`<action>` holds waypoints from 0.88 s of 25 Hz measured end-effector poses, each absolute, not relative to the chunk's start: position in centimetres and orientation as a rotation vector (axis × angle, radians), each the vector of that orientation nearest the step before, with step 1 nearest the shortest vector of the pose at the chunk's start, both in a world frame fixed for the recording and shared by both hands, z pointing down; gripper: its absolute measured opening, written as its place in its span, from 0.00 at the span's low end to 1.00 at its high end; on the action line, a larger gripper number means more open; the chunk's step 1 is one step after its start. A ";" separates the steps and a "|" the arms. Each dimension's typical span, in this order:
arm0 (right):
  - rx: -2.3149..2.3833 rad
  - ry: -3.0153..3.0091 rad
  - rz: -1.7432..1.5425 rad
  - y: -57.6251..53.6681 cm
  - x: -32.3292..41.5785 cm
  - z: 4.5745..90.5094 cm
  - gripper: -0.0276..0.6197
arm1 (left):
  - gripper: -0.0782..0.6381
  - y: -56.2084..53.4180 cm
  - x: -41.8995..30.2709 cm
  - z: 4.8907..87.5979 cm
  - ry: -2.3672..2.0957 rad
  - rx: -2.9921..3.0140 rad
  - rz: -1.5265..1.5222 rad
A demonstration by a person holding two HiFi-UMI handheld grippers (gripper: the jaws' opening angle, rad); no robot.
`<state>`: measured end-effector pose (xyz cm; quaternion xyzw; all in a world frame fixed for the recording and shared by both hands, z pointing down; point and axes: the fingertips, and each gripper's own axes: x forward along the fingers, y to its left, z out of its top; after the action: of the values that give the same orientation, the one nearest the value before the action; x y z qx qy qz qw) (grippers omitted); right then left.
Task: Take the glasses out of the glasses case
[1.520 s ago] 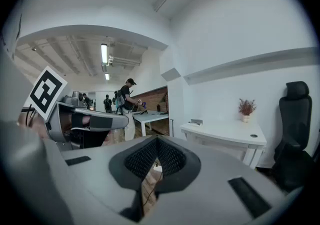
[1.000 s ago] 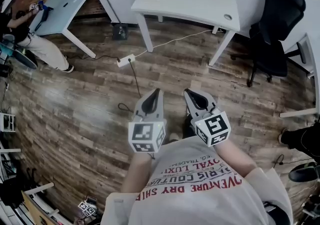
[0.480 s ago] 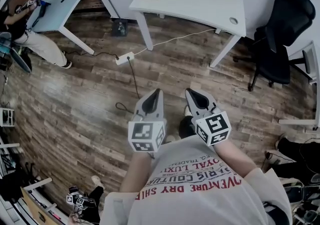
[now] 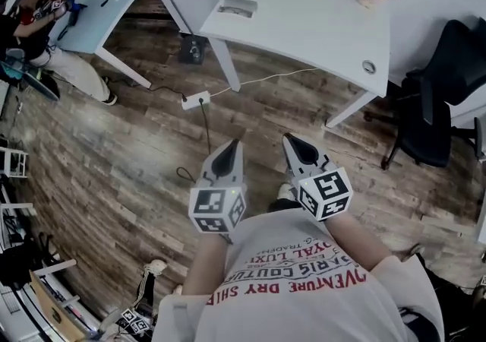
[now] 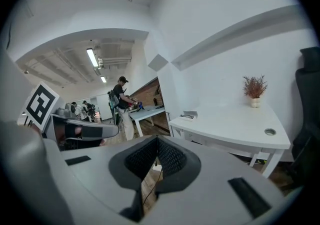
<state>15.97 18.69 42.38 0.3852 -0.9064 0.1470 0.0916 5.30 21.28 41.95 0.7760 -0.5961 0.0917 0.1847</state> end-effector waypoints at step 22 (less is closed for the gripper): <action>1.290 -2.599 0.513 -1.3 14.5 44.6 0.06 | 0.12 0.2 2.6 43.8 -1.575 2.261 0.329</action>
<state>14.51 -1.31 44.62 0.4357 -0.8779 0.1731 0.0972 2.63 0.24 43.82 0.8011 -0.5581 0.1165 0.1823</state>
